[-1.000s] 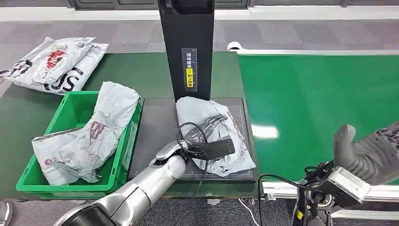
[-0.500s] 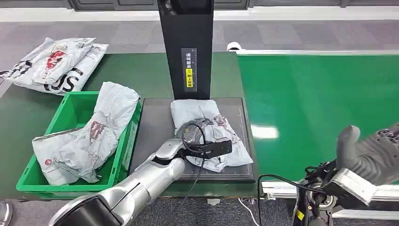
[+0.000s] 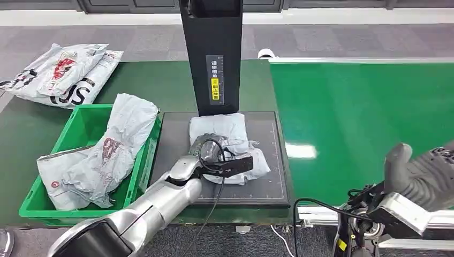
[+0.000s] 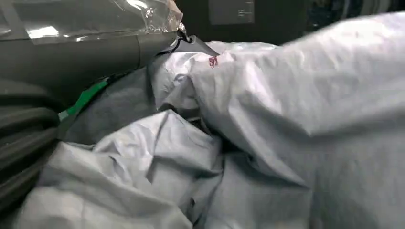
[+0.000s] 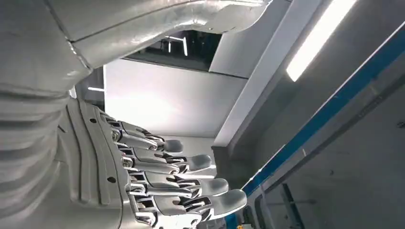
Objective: Moved the parcel from conveyor to table for the left to box.
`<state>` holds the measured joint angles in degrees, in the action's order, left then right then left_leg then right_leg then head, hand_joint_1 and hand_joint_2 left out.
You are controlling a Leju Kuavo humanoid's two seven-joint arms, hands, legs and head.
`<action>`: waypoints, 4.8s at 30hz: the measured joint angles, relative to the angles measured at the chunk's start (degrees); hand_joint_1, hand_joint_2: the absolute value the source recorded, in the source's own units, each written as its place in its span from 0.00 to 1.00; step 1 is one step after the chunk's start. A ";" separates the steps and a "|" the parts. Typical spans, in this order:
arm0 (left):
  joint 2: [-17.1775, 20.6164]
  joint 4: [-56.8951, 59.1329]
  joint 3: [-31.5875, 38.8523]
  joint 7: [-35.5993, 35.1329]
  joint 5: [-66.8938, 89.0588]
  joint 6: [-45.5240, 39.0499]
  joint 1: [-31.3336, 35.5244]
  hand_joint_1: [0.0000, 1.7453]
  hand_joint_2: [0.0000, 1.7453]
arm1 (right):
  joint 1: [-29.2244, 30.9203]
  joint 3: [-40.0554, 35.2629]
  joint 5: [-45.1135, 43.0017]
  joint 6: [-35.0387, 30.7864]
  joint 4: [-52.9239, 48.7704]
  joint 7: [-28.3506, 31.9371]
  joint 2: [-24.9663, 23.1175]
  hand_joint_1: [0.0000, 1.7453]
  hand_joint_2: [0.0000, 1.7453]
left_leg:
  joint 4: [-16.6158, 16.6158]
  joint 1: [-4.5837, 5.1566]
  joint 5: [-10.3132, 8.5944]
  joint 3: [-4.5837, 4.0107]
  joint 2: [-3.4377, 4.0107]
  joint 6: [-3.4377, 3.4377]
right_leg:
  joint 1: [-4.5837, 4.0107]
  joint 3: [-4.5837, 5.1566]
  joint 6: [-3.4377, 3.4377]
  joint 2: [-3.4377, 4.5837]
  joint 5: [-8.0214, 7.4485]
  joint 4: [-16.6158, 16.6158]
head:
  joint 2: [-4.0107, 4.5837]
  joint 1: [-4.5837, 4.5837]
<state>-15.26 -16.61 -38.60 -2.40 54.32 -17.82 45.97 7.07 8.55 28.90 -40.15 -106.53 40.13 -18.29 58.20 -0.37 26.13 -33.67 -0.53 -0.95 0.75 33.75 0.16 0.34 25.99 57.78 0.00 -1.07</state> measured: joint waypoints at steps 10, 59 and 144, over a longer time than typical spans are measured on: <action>2.32 -3.38 2.78 8.34 -4.26 -16.13 1.65 1.00 1.00 | -0.03 0.28 1.22 0.00 0.00 0.00 0.00 0.00 1.00 | 0.01 -0.02 -0.04 -0.09 -0.02 -0.04 | -0.02 0.07 0.00 -0.02 0.00 0.01 | 0.00 0.00; 22.16 -54.88 39.13 7.95 19.41 -21.94 -23.23 1.00 1.00 | -4.90 2.69 2.14 0.00 -3.50 -0.02 0.07 0.00 1.00 | -0.04 -0.10 0.02 -0.25 0.19 -0.09 | -0.08 0.35 -0.06 0.21 0.05 0.01 | 0.00 0.00; 12.66 -72.59 45.72 28.04 -6.56 -22.05 -15.58 0.00 1.00 | -4.35 3.28 2.51 0.17 0.87 0.00 0.04 0.00 1.00 | -0.04 -0.10 -0.02 -0.23 0.06 -0.17 | -0.14 0.24 -0.16 0.00 0.06 0.02 | 0.00 0.00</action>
<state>-2.60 -89.20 7.13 25.64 47.76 -39.87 30.39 2.72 11.82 31.41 -39.98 -105.66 40.13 -18.25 58.16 -0.47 26.11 -33.89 -0.48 -1.13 0.61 33.99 0.00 0.33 26.05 57.80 0.00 -1.07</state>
